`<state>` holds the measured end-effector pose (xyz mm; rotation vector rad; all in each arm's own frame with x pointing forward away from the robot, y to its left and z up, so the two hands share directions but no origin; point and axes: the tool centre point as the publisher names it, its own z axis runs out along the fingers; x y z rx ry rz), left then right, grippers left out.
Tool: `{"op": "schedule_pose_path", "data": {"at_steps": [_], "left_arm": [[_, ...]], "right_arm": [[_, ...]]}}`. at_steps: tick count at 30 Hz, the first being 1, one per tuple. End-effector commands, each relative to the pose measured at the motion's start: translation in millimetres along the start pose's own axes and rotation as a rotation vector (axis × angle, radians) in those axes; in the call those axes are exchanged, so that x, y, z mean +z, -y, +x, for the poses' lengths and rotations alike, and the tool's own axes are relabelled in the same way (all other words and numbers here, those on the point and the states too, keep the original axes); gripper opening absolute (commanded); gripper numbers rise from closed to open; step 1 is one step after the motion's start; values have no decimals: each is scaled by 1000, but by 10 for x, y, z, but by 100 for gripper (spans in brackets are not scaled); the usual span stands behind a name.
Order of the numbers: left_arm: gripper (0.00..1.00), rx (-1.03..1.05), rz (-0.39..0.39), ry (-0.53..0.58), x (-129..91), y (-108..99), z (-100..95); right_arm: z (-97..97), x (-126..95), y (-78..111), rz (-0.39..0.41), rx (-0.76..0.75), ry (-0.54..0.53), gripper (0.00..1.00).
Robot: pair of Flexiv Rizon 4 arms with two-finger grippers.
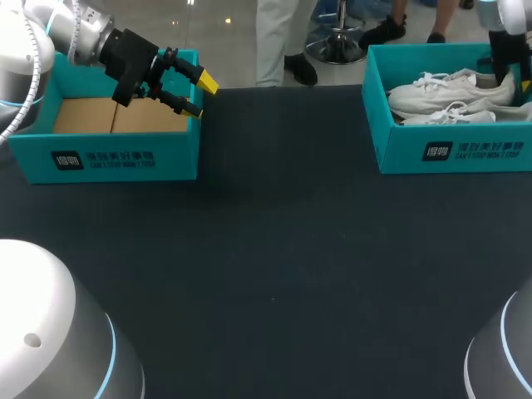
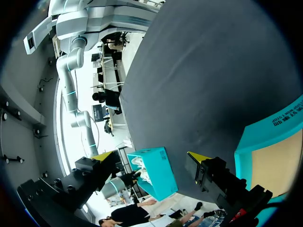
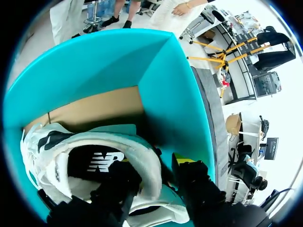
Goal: Take the shoe out of the shoebox, open the shoe tongue, remove and reinsert the insole, then place the shoe into the shoebox
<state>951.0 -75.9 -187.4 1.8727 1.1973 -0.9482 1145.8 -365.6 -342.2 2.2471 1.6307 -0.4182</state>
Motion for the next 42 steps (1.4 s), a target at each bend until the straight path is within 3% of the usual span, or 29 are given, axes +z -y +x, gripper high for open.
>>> {"op": "schedule_pose_path", "data": {"at_steps": [1,10,16,32,42], "left_arm": [[100,1,1,-3,-2,0,-3],[100,1,1,-3,-2,0,-3],[100,1,1,-3,-2,0,-3],[100,1,1,-3,-2,0,-3],[100,1,1,-3,-2,0,-3]], "right_arm": [[4,-58,-52,5,2,2,73],[-18,-270,-57,-25,6,-15,83],[-14,-493,-52,-44,5,-43,100],[3,-1229,95,-88,0,-121,100],[33,-1503,241,-109,-11,-176,100]]}}
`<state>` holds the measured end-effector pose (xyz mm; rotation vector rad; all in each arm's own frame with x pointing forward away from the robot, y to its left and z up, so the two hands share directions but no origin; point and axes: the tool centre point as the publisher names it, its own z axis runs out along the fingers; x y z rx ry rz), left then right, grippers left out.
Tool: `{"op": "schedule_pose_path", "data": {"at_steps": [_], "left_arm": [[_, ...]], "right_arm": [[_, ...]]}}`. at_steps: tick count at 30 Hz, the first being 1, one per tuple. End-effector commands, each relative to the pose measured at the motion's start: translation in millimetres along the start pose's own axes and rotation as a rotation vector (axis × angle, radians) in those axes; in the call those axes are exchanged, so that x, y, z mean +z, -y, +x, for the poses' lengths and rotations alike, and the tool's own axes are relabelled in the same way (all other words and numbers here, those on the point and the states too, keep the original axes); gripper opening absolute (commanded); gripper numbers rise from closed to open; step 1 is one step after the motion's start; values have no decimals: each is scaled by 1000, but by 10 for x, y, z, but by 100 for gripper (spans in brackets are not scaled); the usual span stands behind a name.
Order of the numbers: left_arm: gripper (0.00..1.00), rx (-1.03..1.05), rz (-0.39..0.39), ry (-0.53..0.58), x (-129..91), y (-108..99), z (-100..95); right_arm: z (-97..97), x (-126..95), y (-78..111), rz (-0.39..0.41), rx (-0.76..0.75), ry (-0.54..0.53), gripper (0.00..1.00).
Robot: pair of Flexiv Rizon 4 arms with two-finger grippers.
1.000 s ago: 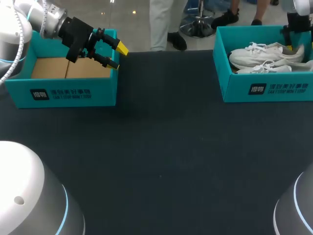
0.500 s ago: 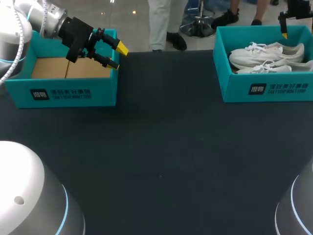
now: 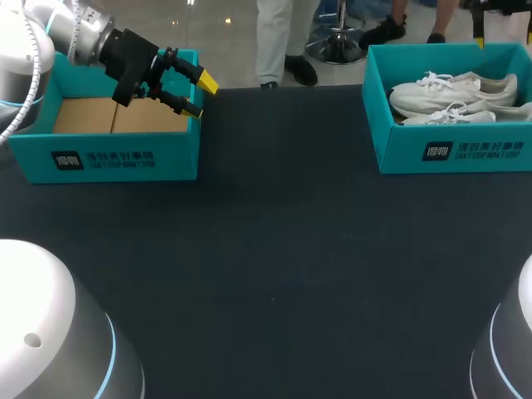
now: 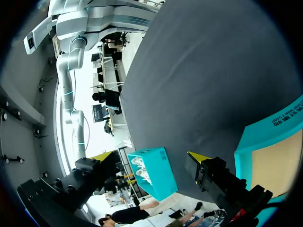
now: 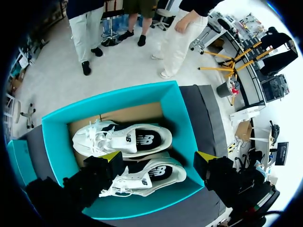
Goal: Take the shoe out of the shoebox, open the shoe tongue, remove and reinsert the insole, then place the shoe into the shoebox
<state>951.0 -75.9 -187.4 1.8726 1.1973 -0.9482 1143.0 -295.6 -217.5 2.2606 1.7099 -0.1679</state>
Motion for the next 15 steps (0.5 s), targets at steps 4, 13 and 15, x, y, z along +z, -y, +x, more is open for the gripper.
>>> {"op": "schedule_pose_path", "data": {"at_steps": [4,13,15], "left_arm": [[100,1,1,-3,-2,0,-3],[100,1,1,-3,-2,0,-3],[100,1,1,-3,-2,0,-3]], "right_arm": [[31,-169,174,-30,-14,-33,100],[47,-220,187,-39,-4,-68,100],[47,-220,187,-39,-4,-68,100]]}}
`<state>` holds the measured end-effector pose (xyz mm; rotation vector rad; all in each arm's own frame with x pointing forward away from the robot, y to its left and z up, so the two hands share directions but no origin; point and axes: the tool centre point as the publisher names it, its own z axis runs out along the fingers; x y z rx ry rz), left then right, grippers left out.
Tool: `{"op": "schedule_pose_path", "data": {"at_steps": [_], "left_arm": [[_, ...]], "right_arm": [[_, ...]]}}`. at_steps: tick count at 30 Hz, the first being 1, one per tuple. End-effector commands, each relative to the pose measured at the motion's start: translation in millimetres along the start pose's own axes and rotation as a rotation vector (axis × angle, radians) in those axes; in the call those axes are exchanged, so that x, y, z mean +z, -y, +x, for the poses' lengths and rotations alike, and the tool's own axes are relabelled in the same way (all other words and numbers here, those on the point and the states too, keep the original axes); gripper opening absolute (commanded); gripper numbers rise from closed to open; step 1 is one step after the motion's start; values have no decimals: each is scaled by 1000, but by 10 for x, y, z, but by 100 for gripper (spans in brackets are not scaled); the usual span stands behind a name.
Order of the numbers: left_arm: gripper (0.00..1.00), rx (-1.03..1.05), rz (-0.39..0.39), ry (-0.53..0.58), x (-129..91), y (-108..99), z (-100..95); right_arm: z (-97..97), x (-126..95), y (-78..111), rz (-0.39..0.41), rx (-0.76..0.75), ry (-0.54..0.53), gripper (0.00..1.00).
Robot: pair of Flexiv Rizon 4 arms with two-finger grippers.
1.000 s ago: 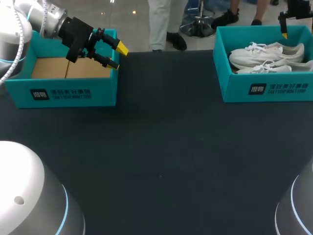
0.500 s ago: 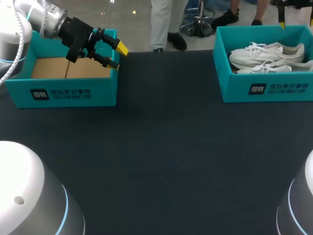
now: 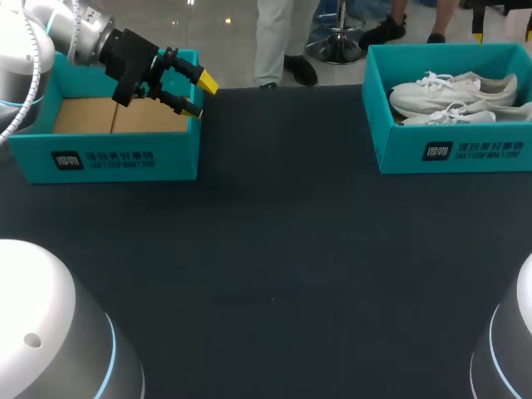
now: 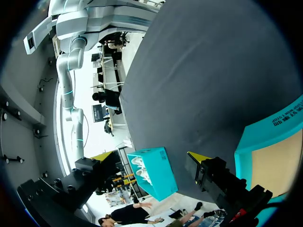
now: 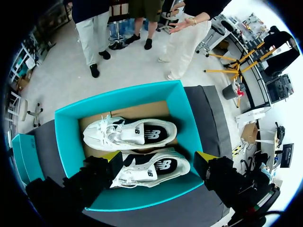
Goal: Take the shoe out of the shoebox, open the shoe tongue, remove and reinsert the insole, then place the shoe into the shoebox
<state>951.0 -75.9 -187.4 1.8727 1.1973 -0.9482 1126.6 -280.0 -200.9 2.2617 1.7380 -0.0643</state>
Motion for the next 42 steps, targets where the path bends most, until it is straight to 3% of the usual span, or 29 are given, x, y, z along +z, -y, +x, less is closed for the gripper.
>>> {"op": "schedule_pose_path", "data": {"at_steps": [1,9,12,20,28,35,42], "left_arm": [[100,1,1,-3,-2,0,-3],[100,1,1,-3,-2,0,-3],[100,-194,-81,-31,-25,0,-103],[100,-434,-276,-87,-53,73,-243],[100,-684,-422,-30,-122,57,-229],[100,-682,-397,33,-222,76,-208],[100,-682,-397,33,-222,76,-208]], "right_arm": [[-5,-2,20,-5,1,-1,100],[4,-29,94,8,7,4,100],[28,-58,204,22,-23,23,100],[95,-36,479,34,-89,15,100],[145,-148,786,37,-88,-26,100],[176,-297,1107,21,-167,-74,100],[176,-297,1107,21,-167,-74,100]]}}
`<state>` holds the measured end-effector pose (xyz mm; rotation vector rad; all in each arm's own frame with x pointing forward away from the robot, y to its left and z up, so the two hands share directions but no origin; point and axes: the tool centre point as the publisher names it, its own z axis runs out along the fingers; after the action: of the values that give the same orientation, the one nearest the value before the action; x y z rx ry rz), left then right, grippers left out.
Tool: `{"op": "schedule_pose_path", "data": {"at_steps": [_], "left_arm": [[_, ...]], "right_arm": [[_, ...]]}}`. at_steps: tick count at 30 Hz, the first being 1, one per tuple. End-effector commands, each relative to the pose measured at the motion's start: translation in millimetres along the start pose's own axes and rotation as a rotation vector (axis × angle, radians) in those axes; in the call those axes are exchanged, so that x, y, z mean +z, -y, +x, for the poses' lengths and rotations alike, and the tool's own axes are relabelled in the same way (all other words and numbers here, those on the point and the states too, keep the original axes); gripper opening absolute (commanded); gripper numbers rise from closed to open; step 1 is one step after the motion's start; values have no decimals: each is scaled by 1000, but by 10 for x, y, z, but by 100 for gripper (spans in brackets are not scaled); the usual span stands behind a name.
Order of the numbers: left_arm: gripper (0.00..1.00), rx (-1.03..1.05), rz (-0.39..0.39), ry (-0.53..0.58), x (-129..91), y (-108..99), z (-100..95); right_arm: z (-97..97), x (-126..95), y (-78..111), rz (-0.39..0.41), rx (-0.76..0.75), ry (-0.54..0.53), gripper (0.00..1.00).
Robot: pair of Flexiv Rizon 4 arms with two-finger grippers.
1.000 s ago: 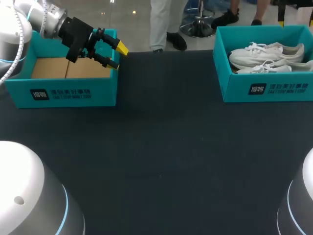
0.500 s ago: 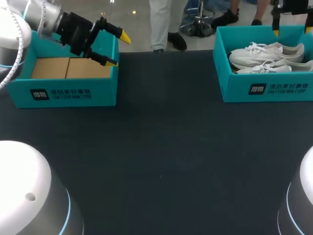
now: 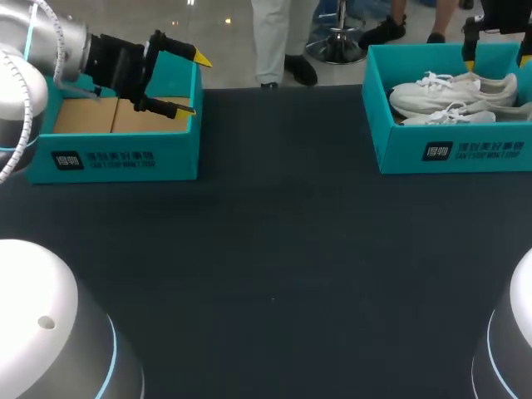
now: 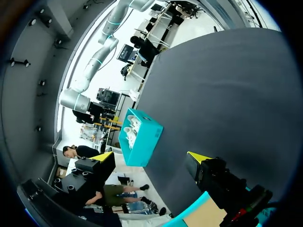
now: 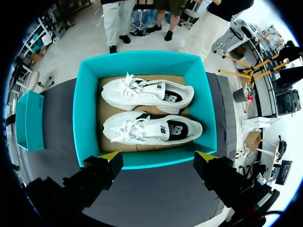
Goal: Take the shoe out of the shoebox, open the shoe tongue, remove and reinsert the insole, then place the shoe into the shoebox
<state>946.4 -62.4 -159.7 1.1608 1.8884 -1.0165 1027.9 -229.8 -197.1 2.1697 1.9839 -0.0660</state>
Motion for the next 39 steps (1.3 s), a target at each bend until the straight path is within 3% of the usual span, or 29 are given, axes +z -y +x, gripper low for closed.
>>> {"op": "schedule_pose_path", "data": {"at_steps": [1,15,20,31,39], "left_arm": [[100,0,-36,2,1,40,16],[100,0,-36,2,1,40,16],[100,-247,-225,34,19,26,-66],[100,-791,-550,97,-109,-150,-179],[100,-1068,-730,106,-122,-303,-197]], "right_arm": [[-9,5,59,-30,2,-2,100],[-9,5,59,-30,2,-2,100],[-9,5,59,-30,2,-2,100],[-9,5,59,-30,2,-2,100],[28,-19,138,-21,-17,-14,100]]}}
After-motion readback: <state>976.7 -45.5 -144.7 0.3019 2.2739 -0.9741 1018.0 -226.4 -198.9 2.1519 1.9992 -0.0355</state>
